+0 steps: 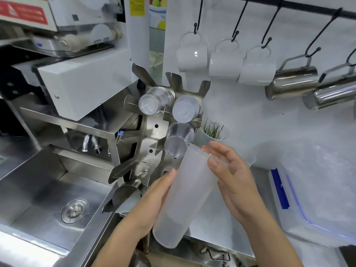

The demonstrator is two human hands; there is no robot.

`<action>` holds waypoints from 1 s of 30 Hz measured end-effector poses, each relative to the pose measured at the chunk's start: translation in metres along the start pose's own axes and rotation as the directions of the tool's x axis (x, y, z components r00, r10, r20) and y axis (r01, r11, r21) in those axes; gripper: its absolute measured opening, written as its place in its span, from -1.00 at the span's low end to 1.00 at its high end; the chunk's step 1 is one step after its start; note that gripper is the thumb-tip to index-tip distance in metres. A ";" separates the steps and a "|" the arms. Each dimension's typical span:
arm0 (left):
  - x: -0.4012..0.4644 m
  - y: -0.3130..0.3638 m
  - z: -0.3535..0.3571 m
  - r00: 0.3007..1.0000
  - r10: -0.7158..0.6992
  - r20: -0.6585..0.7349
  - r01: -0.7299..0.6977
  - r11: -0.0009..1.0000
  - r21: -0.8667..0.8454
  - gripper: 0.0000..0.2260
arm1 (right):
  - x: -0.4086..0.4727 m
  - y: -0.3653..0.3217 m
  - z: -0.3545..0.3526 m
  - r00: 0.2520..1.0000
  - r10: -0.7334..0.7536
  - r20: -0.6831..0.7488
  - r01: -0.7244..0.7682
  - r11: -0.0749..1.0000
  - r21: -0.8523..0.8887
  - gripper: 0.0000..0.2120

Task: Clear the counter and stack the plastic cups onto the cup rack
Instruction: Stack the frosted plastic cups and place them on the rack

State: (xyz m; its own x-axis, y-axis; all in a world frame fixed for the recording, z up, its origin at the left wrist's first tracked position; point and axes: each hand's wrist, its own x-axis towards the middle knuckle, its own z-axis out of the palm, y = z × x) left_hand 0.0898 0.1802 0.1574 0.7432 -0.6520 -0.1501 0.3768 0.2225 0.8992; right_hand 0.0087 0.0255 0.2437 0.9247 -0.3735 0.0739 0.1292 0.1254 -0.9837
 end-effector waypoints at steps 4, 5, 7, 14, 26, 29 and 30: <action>-0.006 -0.003 -0.028 0.999 -0.035 -0.033 0.034 0.999 -0.038 -0.35 | 0.011 -0.002 0.009 1.000 -0.003 0.004 0.003 1.000 0.018 -0.39; -0.014 -0.004 -0.034 0.999 -0.032 -0.042 0.031 0.999 -0.032 -0.32 | 0.013 -0.002 0.011 1.000 -0.005 0.013 0.005 1.000 0.017 -0.39; -0.027 -0.004 -0.044 1.000 -0.001 0.002 0.001 1.000 0.026 -0.33 | 0.017 -0.002 0.017 0.999 -0.014 0.034 0.014 1.000 0.019 -0.42; -0.044 0.015 -0.052 0.986 0.037 0.161 -0.033 0.999 -0.028 -0.30 | 0.033 -0.004 0.038 0.993 -0.068 0.094 0.065 0.997 0.037 -0.48; -0.027 0.026 -0.056 0.995 0.064 0.081 -0.054 0.990 -0.127 -0.28 | 0.077 -0.038 0.032 0.894 -0.425 0.140 0.430 0.729 -0.532 -0.71; -0.022 0.027 -0.059 0.989 0.071 0.128 -0.051 0.987 -0.155 -0.32 | 0.093 -0.038 0.029 0.909 -0.373 0.185 0.400 0.659 -0.637 -0.70; -0.021 0.029 -0.060 0.986 0.078 0.146 -0.053 0.985 -0.167 -0.34 | 0.098 -0.037 0.028 0.916 -0.356 0.186 0.387 0.656 -0.649 -0.70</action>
State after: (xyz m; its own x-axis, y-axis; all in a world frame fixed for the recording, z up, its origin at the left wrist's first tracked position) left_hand 0.1181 0.2438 0.1618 0.6819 -0.7312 -0.0183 0.4239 0.3747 0.8246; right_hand 0.1045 0.0096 0.2919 0.8676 -0.2154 0.4481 0.2100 -0.6583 -0.7229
